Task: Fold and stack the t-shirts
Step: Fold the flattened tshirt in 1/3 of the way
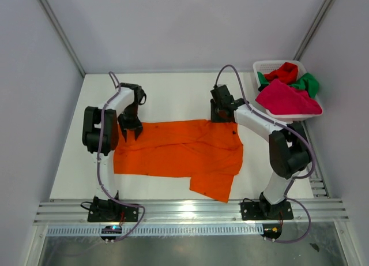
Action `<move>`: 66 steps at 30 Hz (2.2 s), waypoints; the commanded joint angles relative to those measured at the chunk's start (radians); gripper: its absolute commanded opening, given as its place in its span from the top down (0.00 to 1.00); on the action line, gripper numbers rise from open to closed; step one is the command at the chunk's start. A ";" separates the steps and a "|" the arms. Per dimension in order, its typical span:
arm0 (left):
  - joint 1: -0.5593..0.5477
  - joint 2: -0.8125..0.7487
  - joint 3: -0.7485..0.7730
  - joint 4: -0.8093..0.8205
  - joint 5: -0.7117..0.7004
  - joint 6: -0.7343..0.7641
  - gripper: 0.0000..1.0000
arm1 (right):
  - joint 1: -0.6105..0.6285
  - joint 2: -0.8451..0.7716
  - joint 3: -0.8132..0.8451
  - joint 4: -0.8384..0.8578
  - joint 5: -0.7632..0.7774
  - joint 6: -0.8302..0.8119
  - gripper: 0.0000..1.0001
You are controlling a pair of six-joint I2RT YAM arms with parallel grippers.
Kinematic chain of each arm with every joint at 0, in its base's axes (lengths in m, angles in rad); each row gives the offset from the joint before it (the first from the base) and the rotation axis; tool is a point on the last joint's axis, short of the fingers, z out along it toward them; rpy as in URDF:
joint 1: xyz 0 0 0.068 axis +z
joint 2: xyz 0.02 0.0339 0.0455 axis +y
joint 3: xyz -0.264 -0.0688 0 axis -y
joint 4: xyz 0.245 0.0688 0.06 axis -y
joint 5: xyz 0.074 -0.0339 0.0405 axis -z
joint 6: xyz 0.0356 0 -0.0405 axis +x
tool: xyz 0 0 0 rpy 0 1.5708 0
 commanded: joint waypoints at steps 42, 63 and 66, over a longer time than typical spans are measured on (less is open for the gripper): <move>0.090 0.078 0.121 0.012 -0.217 -0.030 0.50 | 0.005 0.075 0.156 -0.141 0.111 0.050 0.64; 0.044 -0.220 0.125 0.182 0.052 0.047 0.47 | 0.006 -0.716 -0.512 -0.090 -0.528 0.301 0.47; 0.035 -0.249 0.081 0.239 0.116 0.047 0.46 | 0.006 -0.830 -0.638 -0.097 -0.537 0.441 0.47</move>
